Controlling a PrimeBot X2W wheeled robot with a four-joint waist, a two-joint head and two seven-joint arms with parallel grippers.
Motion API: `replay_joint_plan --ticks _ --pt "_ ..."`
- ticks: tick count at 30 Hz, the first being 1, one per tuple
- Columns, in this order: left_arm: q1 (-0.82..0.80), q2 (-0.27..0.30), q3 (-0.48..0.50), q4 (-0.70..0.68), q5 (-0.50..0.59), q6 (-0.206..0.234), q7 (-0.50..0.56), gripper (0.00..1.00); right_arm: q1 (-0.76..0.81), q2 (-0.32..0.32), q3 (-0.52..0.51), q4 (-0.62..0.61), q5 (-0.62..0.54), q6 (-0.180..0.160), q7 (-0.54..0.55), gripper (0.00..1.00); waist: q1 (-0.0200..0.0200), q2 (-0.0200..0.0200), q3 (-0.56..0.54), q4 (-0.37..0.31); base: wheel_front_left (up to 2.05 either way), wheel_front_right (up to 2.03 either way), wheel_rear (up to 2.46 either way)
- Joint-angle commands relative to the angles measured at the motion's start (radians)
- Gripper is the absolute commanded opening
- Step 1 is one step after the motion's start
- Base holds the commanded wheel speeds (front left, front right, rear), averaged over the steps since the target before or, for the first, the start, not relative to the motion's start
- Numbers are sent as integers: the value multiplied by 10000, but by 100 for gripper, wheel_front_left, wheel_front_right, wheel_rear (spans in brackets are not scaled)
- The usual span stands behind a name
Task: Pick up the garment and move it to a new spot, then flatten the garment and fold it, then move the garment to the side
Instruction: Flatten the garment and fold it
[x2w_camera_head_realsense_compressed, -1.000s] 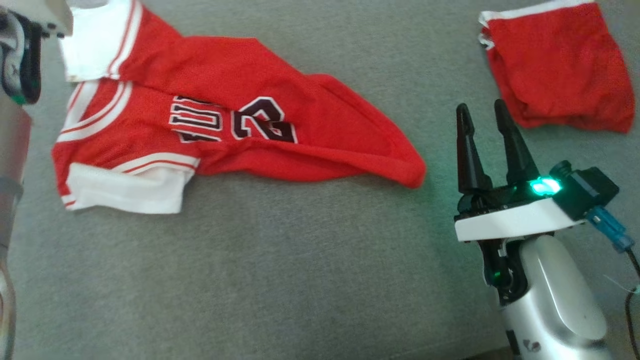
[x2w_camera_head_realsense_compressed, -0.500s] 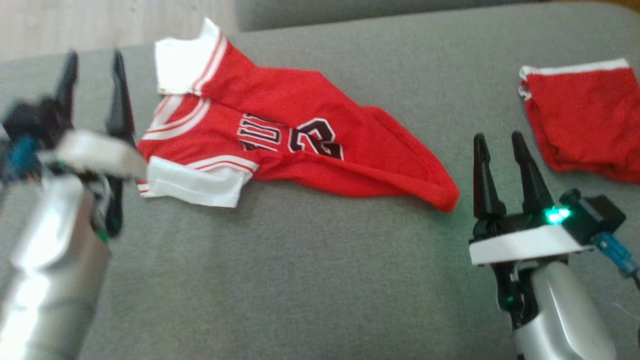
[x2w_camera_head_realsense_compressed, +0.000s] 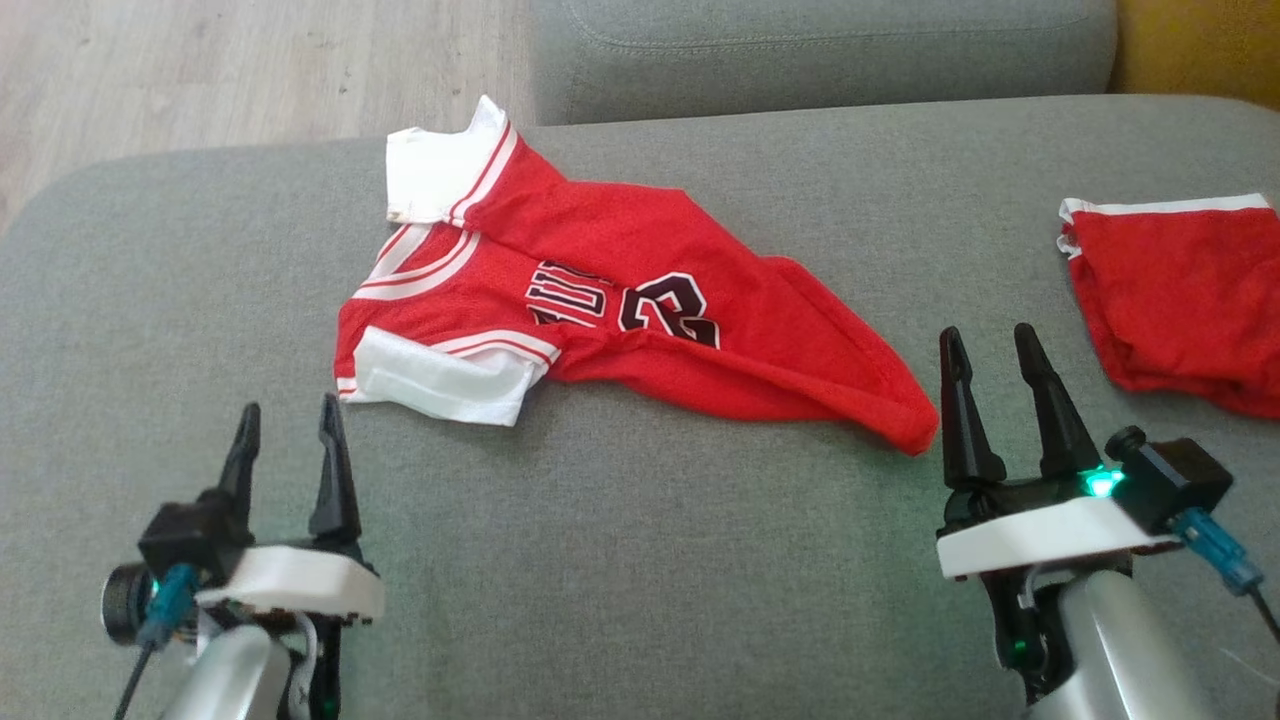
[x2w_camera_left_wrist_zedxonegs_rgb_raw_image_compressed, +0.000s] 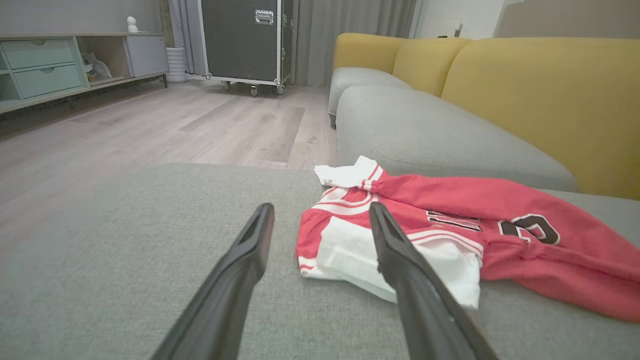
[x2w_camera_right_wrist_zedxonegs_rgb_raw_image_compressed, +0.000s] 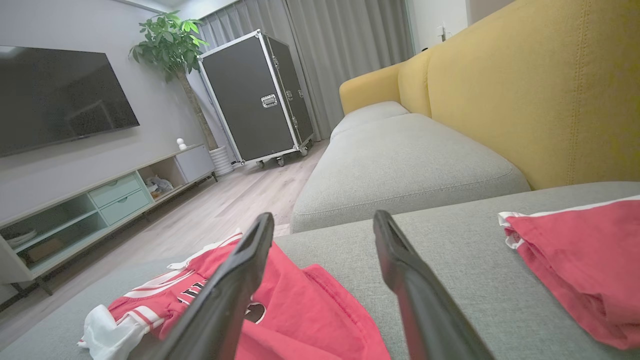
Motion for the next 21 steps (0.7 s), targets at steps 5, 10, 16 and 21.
replay_joint_plan --ticks 5,10,16,21 --pt "-664 251 112 -14 254 -205 86 100 -252 -22 320 -355 -74 -9 -109 100 2 -1 238 -132 0 0 0" --pt "-1218 314 -162 510 358 -358 645 100 -340 -22 402 -372 -55 -9 -109 100 2 -1 549 -328 0 0 0" --pt "-2326 526 -243 1587 599 -277 1081 100 -578 -22 386 -463 -37 -9 -109 100 2 -1 1171 -699 0 0 0" --pt "-3091 735 -398 2606 855 -240 1414 100 -757 -22 263 -543 -8 -9 -109 100 2 -1 1587 -920 0 0 0"
